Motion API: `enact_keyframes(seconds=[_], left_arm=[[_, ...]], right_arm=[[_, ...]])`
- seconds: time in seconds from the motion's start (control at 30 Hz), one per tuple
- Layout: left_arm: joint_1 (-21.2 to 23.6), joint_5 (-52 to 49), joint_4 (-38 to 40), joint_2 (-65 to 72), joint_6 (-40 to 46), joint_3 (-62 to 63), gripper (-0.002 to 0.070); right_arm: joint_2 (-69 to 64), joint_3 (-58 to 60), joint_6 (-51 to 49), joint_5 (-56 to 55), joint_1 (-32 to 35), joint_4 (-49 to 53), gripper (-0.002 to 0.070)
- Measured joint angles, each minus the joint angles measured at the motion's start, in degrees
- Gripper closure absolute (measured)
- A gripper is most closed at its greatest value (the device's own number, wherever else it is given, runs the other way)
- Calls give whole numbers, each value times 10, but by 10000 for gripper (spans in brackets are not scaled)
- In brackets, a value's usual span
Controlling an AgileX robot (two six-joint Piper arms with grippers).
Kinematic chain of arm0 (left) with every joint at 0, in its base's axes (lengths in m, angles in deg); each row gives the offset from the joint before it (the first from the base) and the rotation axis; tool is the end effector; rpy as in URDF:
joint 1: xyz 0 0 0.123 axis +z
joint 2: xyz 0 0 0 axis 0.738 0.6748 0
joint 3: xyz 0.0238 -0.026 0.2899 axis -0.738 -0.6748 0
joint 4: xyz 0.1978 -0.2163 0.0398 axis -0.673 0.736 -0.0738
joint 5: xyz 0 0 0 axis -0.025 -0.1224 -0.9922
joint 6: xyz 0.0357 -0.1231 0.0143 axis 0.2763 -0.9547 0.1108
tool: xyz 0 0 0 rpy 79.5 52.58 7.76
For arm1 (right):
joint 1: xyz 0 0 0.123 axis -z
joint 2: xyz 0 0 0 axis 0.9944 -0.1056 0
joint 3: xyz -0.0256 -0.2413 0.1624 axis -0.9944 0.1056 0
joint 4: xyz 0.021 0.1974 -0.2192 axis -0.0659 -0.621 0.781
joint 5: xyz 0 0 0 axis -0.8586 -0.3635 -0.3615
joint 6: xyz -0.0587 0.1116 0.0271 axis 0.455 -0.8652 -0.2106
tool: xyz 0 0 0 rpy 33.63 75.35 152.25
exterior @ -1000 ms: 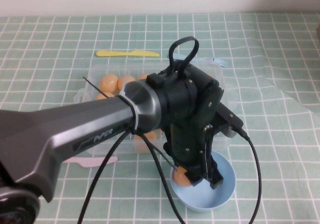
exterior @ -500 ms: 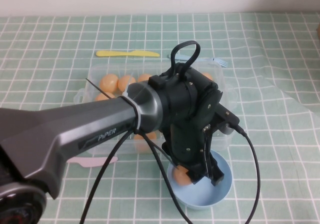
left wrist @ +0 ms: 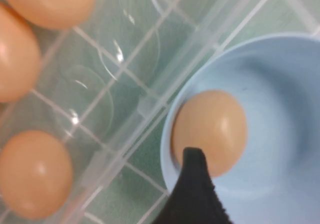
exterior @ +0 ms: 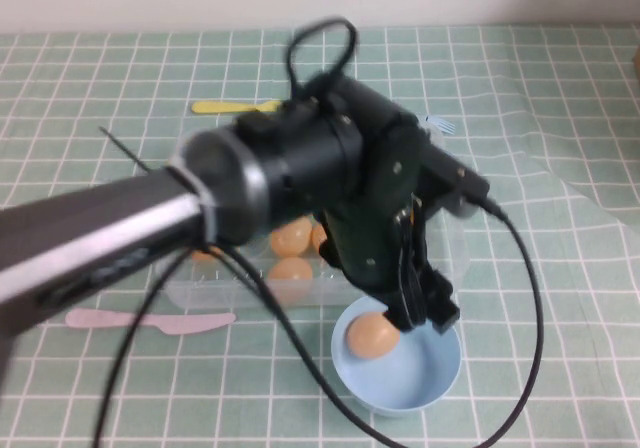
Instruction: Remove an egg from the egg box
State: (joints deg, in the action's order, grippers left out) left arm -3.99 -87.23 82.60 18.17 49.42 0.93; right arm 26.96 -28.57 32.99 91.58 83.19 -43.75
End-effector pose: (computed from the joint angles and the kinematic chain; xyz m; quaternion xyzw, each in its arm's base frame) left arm 0.2831 -0.3514 0.2147 0.4327 0.8906 -0.0493 0.1311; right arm 0.1260 0.0086 0.1591 0.0121 0.8049 0.0501 0.5912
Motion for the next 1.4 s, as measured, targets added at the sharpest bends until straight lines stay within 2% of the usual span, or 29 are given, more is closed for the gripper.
enact_keyframes(seconds=[0.1,0.27,0.37,0.7,0.87,1.07,1.4], left_arm=[[0,0,0,-55,0,0,270],[0,11,-17,-151,0,-13,578],[0,62,-36,-224,3,-66,645],[1,312,-55,-486,-5,-355,676],[1,385,-56,-597,-21,-480,677],[1,389,-63,-648,-25,-553,677],[1,467,-68,-648,-24,-560,677]], right_arm=[[0,0,0,0,0,0,694],[0,0,0,0,0,0,694],[0,0,0,0,0,0,694],[0,0,0,0,0,0,694],[0,0,0,0,0,0,694],[0,0,0,0,0,0,694],[0,0,0,0,0,0,694]])
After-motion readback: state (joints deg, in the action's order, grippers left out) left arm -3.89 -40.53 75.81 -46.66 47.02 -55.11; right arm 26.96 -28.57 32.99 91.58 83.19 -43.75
